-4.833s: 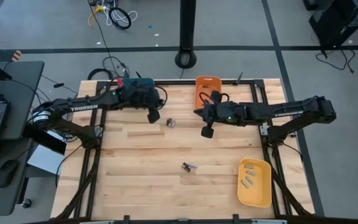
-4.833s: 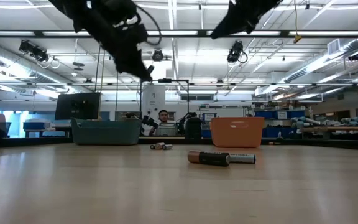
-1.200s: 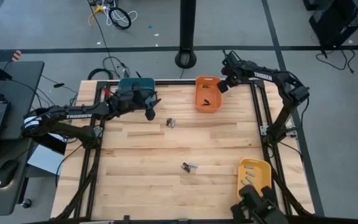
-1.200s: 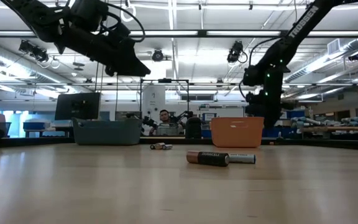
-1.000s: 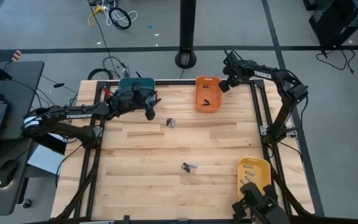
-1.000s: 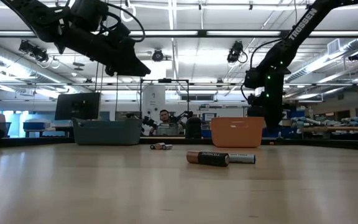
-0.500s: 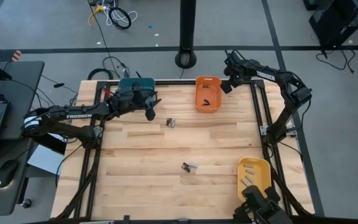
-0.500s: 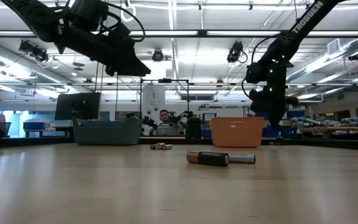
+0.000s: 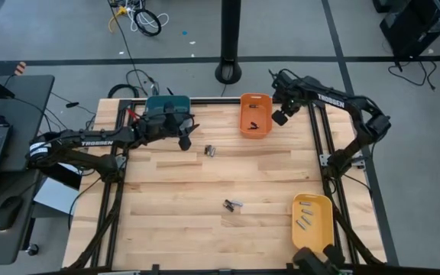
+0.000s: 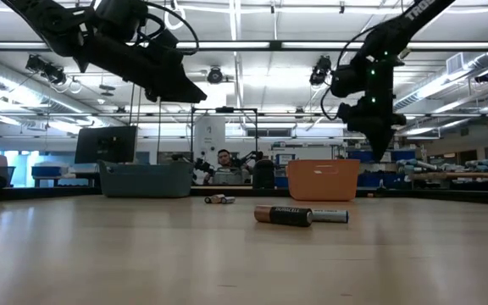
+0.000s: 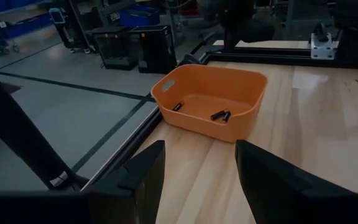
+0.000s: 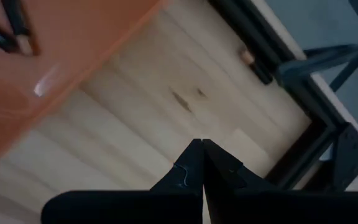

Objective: Sort batteries
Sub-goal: Put the small black battery into the orange bin

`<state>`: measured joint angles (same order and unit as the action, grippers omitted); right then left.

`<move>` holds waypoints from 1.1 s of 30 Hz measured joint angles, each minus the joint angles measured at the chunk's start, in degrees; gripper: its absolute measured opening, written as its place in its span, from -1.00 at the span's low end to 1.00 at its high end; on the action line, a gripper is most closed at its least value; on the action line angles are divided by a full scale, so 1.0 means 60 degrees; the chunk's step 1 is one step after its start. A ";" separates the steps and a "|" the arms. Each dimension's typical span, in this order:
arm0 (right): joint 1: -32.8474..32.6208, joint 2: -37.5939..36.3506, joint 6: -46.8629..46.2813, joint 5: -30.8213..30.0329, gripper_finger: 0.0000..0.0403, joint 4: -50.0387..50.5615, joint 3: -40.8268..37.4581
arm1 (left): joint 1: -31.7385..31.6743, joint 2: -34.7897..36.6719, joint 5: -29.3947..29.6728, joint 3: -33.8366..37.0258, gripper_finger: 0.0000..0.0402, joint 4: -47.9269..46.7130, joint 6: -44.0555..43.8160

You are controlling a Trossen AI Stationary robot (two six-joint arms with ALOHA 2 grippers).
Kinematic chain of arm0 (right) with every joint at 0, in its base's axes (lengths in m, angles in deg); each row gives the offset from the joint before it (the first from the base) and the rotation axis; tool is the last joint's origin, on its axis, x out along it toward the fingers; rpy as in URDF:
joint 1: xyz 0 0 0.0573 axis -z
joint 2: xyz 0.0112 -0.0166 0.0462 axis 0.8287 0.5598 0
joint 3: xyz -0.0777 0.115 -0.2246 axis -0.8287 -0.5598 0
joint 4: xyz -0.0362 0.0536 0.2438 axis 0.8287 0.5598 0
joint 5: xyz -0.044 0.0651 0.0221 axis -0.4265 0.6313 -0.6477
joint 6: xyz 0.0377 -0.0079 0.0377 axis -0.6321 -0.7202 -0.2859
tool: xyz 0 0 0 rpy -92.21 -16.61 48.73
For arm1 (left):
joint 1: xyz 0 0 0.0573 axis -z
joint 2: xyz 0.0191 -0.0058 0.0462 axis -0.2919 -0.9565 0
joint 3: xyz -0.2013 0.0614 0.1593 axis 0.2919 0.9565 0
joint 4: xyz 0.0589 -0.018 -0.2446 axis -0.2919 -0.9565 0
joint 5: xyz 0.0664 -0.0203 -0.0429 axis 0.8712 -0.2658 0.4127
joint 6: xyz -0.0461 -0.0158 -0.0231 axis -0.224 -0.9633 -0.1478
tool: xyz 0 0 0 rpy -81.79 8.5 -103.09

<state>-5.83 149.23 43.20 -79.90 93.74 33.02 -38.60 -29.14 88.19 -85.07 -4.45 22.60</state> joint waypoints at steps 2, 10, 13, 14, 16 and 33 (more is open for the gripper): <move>0.0238 0.0013 -0.0033 0.0009 -0.96 -0.0226 0.0000 | 0.0000 0.0000 0.0000 0.0000 0.01 -0.0002 -0.0002; 0.1085 0.1336 -0.0559 0.0508 -0.96 -0.0904 0.0563 | 0.0011 -0.0004 0.0000 0.0000 0.01 0.0097 -0.0038; 0.1220 0.2032 0.0059 0.0505 -0.96 -0.0753 0.1372 | 0.0011 -0.0004 0.0001 0.0000 0.01 0.0212 0.0046; 0.1257 0.2269 0.0442 0.0506 -0.96 -0.0679 0.1667 | 0.0011 -0.0004 0.0001 0.0000 0.01 0.0241 0.0150; 0.1324 0.2752 0.1415 0.0508 -0.96 -0.0370 0.2275 | 0.0011 -0.0004 0.0000 0.0000 0.01 0.0317 0.0215; 0.1687 0.4714 0.5290 0.0814 -0.96 0.0894 0.3850 | 0.0011 -0.0004 0.0003 0.0000 0.01 0.0323 0.0461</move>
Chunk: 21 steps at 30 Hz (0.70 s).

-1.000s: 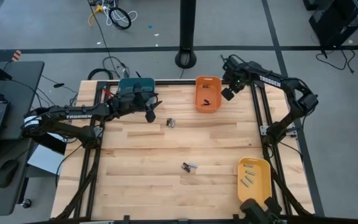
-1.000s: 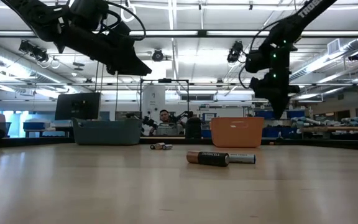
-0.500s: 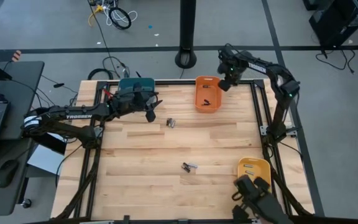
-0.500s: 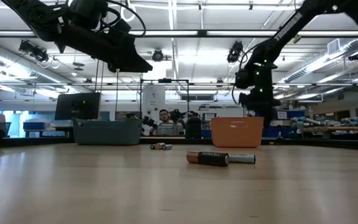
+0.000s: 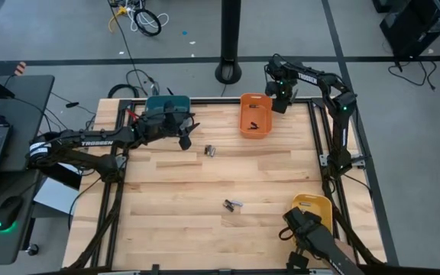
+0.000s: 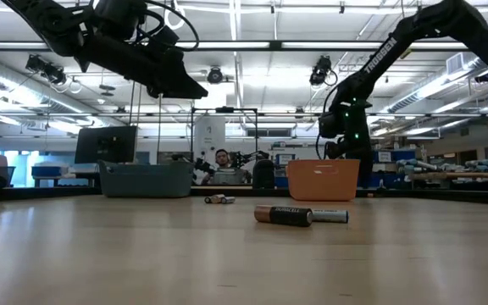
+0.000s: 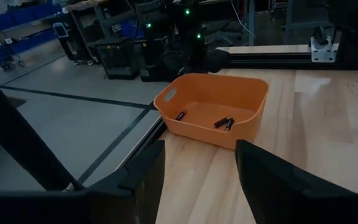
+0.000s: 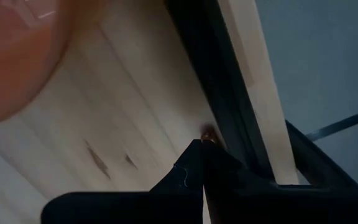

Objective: Sort batteries
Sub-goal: Put the small black battery into the orange bin

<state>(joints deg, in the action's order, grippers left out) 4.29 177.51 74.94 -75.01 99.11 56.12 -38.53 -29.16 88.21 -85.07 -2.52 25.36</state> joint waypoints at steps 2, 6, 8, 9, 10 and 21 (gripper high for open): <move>0.0011 0.0012 0.0024 -0.0007 -0.96 0.0006 0.0000 | 0.0000 0.0000 0.0001 0.0000 0.01 0.0003 0.0007; 0.0050 0.0023 0.0109 -0.0022 -0.96 0.0049 0.0000 | 0.0000 0.0000 0.0001 0.0000 0.01 0.0020 0.0015; 0.0110 0.0023 0.0162 -0.0025 -0.96 0.0053 0.0000 | 0.0000 0.0000 0.0001 0.0000 0.01 0.0018 0.0015; 0.0160 0.0023 0.0162 -0.0025 -0.96 0.0053 0.0000 | 0.0000 0.0000 0.0001 0.0000 0.01 0.0018 0.0015; 0.0218 0.0023 0.0162 -0.0026 -0.96 0.0050 0.0000 | 0.0000 0.0000 0.0001 0.0000 0.01 0.0014 0.0015; 0.0553 0.0023 0.0425 0.0035 -0.96 -0.0004 0.0000 | 0.0000 0.0000 -0.0001 0.0000 0.01 0.0015 0.0014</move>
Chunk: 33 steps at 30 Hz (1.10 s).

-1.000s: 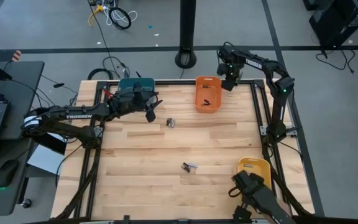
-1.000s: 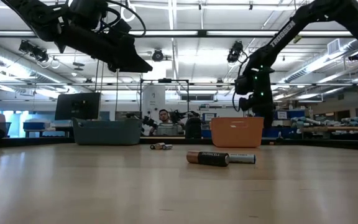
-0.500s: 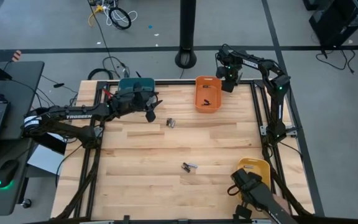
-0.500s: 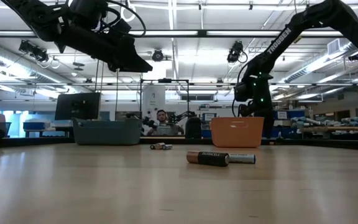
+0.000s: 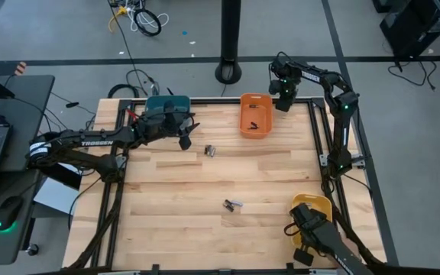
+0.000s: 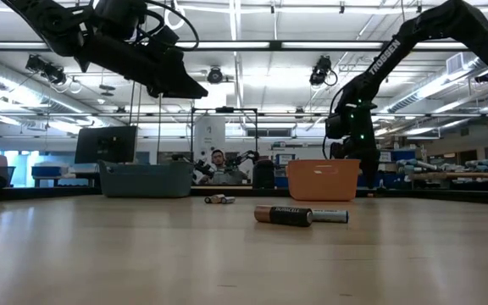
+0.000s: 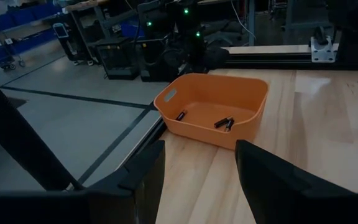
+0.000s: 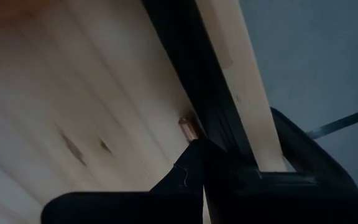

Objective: Sort batteries
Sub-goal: Put the small black battery into the orange bin

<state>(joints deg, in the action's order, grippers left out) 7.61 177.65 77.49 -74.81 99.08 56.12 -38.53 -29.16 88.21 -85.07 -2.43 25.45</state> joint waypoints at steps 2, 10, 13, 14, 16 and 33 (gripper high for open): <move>0.0035 0.0000 0.0025 0.0080 -0.96 0.0048 0.0000 | 0.0000 0.0000 0.0001 0.0000 0.01 -0.0002 0.0001; 0.0008 0.0182 0.0094 0.0166 -0.96 0.0166 -0.0011 | 0.0000 0.0000 0.0001 0.0000 0.01 0.0000 0.0001; 0.0066 0.0269 0.0090 0.0162 -0.96 0.0202 -0.0015 | 0.0000 0.0000 0.0001 0.0000 0.01 0.0000 0.0001; 0.0070 0.0262 0.0080 0.0116 -0.96 0.0061 -0.0015 | 0.0000 0.0000 0.0001 0.0000 0.01 -0.0003 0.0001; 0.0070 0.0259 0.0025 0.0045 -0.96 -0.0053 -0.0015 | 0.0000 0.0000 0.0000 0.0000 0.01 0.0000 -0.0003; -0.0040 0.0262 0.0811 0.0326 -0.96 0.0404 -0.0243 | 0.0000 0.0000 0.0001 0.0000 0.01 -0.0007 0.0001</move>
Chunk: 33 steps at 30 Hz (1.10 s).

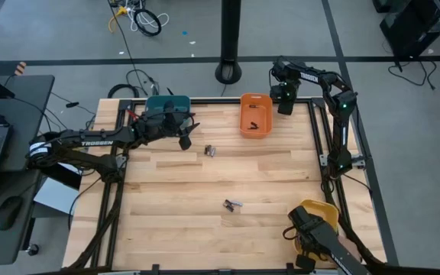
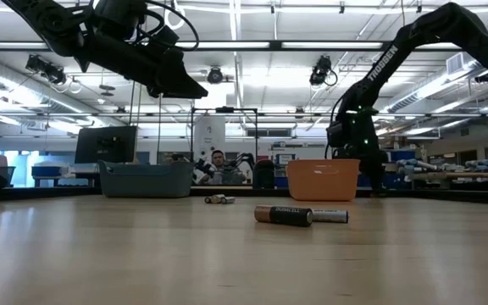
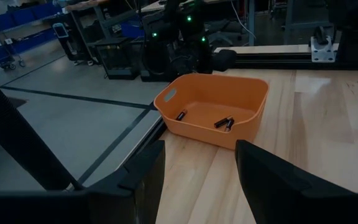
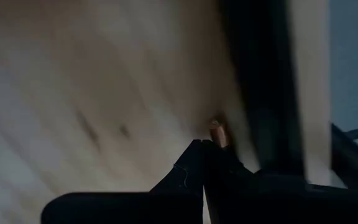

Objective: Sort batteries
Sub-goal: Put the small black battery into the orange bin

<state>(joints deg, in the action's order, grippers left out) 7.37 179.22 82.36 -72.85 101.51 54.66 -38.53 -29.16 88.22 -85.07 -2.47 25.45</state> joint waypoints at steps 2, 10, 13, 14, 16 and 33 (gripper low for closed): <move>-0.0055 -0.0013 -0.0084 0.0004 -0.96 0.0073 0.0162 | 0.0000 0.0000 0.0000 0.0000 0.01 0.0003 0.0094; -0.0065 -0.0108 -0.0168 0.0011 -0.93 0.0448 0.0672 | 0.0000 0.0000 0.0000 0.0000 0.01 0.0004 0.0211; -0.0069 -0.0124 0.0014 0.0127 -0.88 0.0774 0.0710 | 0.0000 0.0000 0.0000 0.0000 0.01 0.0002 0.0211; -0.0080 -0.0124 0.0110 0.0177 -0.85 0.0790 0.0667 | 0.0000 0.0000 0.0000 0.0000 0.01 0.0001 0.0212; -0.0120 -0.0124 0.0401 0.0200 -0.78 0.0757 0.0524 | -0.0004 0.0000 0.0000 0.0000 0.01 0.0003 0.0229; -0.0266 -0.0124 0.1092 -0.0442 -0.37 -0.0264 0.0050 | -0.0003 0.0000 0.0000 0.0000 0.01 0.0000 0.0248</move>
<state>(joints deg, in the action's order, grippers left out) 5.77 178.48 88.91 -75.50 99.93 54.96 -38.55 -29.16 88.22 -85.07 -2.47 26.94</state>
